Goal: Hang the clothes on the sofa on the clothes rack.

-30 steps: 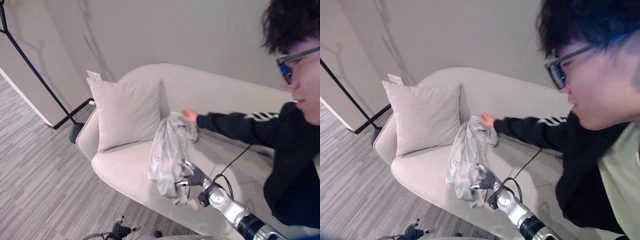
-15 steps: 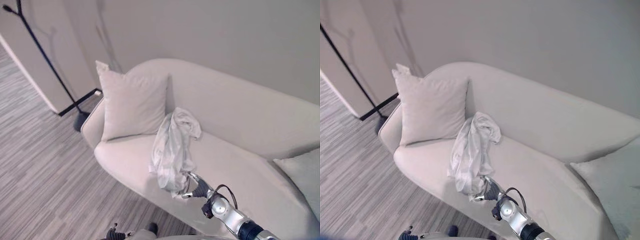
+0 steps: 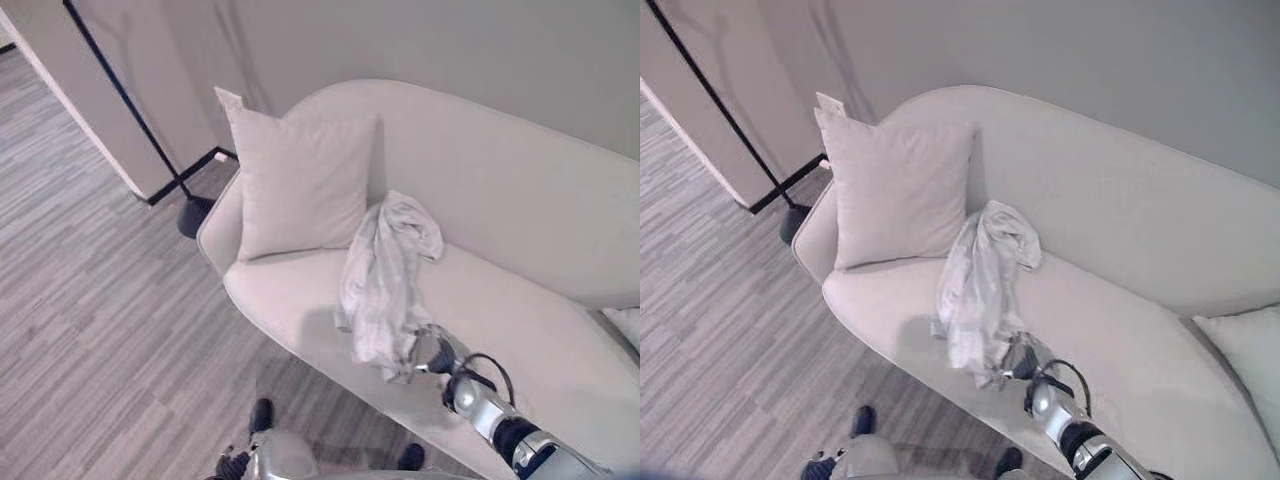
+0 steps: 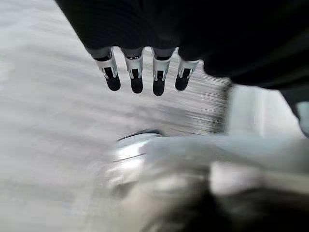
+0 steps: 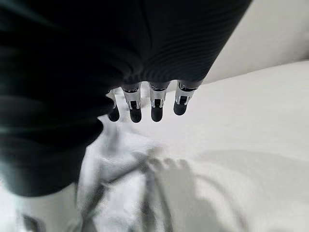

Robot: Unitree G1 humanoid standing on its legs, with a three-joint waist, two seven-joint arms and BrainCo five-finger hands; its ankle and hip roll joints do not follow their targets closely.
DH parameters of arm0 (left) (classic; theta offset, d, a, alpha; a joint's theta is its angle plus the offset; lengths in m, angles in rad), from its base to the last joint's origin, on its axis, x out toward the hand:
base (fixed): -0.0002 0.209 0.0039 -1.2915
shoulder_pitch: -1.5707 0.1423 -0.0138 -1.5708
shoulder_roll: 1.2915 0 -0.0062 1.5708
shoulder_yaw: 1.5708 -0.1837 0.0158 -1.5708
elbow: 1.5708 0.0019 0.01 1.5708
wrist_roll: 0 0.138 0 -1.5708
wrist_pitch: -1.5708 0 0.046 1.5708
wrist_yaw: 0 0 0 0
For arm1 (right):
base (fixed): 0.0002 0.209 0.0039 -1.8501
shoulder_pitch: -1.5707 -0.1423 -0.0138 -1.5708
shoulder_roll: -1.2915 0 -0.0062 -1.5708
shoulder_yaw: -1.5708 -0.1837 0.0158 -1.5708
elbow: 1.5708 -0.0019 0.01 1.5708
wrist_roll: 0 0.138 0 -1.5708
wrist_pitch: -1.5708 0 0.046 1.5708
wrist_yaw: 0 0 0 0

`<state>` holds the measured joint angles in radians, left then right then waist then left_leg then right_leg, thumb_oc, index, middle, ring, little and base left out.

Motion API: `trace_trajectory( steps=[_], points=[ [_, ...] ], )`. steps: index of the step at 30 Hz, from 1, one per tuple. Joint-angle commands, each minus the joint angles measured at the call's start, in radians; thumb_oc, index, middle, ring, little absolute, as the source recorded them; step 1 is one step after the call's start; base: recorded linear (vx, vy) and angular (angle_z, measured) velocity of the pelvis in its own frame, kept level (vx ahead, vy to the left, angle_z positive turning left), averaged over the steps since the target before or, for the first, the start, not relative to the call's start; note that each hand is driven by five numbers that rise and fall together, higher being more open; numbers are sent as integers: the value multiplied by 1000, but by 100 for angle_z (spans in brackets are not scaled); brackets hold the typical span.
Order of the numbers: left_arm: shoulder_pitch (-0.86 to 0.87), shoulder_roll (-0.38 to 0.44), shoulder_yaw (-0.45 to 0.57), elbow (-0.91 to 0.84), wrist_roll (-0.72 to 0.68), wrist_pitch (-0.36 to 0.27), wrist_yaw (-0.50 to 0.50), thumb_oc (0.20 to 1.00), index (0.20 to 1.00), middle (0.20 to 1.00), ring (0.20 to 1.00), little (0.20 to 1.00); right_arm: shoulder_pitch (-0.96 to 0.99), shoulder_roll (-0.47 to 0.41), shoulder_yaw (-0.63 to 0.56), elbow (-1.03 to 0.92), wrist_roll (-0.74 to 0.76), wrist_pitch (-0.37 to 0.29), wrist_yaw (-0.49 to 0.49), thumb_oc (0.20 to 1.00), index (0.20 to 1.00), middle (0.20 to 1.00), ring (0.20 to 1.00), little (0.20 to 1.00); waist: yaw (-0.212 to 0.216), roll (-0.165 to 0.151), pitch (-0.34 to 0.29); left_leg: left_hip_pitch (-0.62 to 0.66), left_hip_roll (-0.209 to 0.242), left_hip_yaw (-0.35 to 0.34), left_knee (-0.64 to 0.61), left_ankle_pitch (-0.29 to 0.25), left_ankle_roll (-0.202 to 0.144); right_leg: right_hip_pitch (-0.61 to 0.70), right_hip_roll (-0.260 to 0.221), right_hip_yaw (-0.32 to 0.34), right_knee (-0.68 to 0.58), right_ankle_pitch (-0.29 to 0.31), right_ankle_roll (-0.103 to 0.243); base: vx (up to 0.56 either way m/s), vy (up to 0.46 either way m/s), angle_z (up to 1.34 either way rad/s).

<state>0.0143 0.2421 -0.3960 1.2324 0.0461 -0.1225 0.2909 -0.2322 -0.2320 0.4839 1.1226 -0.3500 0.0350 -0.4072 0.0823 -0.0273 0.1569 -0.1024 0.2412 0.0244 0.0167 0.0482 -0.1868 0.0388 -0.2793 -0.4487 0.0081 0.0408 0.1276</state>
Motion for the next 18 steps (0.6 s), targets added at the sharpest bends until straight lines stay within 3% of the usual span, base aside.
trace_trajectory(
  steps=[1, 4, 5, 6, 7, 9, 10, 12, 15, 18],
  points=[
    [-112, -33, -165, -30, 145, -52, -17, 1000, 1000, 1000, 1000, 1000, -179, 11, 50, 67, 2, 16, -74, 1000, 1000, 1000, 1000, 1000, 23, 41, -11, -75, -19, -24, -19, 4, 41, -53, -82, 87, 30, 43, 72, -200, 408, 13],
    [-186, -8, -162, -62, 112, -60, 7, 1000, 1000, 1000, 1000, 1000, -249, 29, 66, 151, -23, 49, -91, 1000, 1000, 1000, 1000, 1000, 33, 44, 36, -155, -75, -9, 35, -22, 60, -117, -144, 83, 21, 114, 96, -227, 287, 15],
    [-224, -2, -124, -100, 32, -63, 22, 1000, 1000, 1000, 1000, 1000, -319, 42, 86, 223, -48, 97, -98, 1000, 1000, 1000, 1000, 1000, 54, 58, 73, -195, -103, 18, 85, -38, 81, -158, -195, 61, 15, 191, 104, -272, 328, 10],
    [-225, -1, -124, -100, 32, -63, 21, 1000, 1000, 1000, 1000, 1000, -321, 43, 86, 225, -48, 96, -99, 1000, 1000, 1000, 1000, 1000, 55, 57, 74, -197, -102, 18, 88, -40, 81, -160, -195, 62, 16, 191, 104, -327, 341, -18],
    [-249, 2, -101, -107, -38, -62, 51, 1000, 1000, 1000, 1000, 1000, -339, 51, 83, 267, -54, 117, -127, 1000, 1000, 1000, 1000, 1000, 61, 72, 107, -236, -119, 24, 111, -36, 101, -196, -149, 98, 54, 132, 68, -236, 207, -29],
    [-249, 7, -88, -123, -78, -63, 68, 1000, 1000, 1000, 1000, 1000, -341, 55, 91, 288, -58, 123, -152, 1000, 1000, 1000, 1000, 1000, 68, 84, 124, -261, -133, 33, 115, -22, 113, -218, -84, 141, 86, 85, 54, -202, 192, -16],
    [-235, 9, -78, -130, -88, -67, 71, 1000, 1000, 1000, 1000, 1000, -335, 56, 98, 290, -78, 128, -168, 1000, 1000, 1000, 1000, 1000, 90, 85, 121, -252, -130, 39, 112, -43, 101, -196, -77, 111, 77, 58, 61, -76, 82, 0],
    [-205, -4, -79, -129, -84, -73, 78, 1000, 1000, 1000, 1000, 1000, -326, 54, 98, 286, -99, 140, -198, 1000, 1000, 1000, 1000, 1000, 109, 86, 126, -275, -135, 42, 124, -35, 100, -177, -74, 70, 38, 63, 67, -65, 22, -35],
    [-181, -23, -128, -132, -23, -84, 80, 1000, 1000, 1000, 1000, 1000, -332, 16, 88, 284, -160, 175, -262, 1000, 1000, 1000, 1000, 1000, 114, 80, 134, -324, -138, 30, 122, -12, 96, -206, -69, 95, 1, 88, 80, -89, 3, -26],
    [-213, -29, -244, -123, 132, -87, 87, 1000, 1000, 1000, 1000, 1000, -350, -6, 75, 300, -160, 183, -304, 1000, 1000, 1000, 1000, 1000, 113, 83, 157, -378, -145, -1, 133, -4, 93, -231, -79, 91, -1, 93, 87, -60, -15, 11]
  ],
)
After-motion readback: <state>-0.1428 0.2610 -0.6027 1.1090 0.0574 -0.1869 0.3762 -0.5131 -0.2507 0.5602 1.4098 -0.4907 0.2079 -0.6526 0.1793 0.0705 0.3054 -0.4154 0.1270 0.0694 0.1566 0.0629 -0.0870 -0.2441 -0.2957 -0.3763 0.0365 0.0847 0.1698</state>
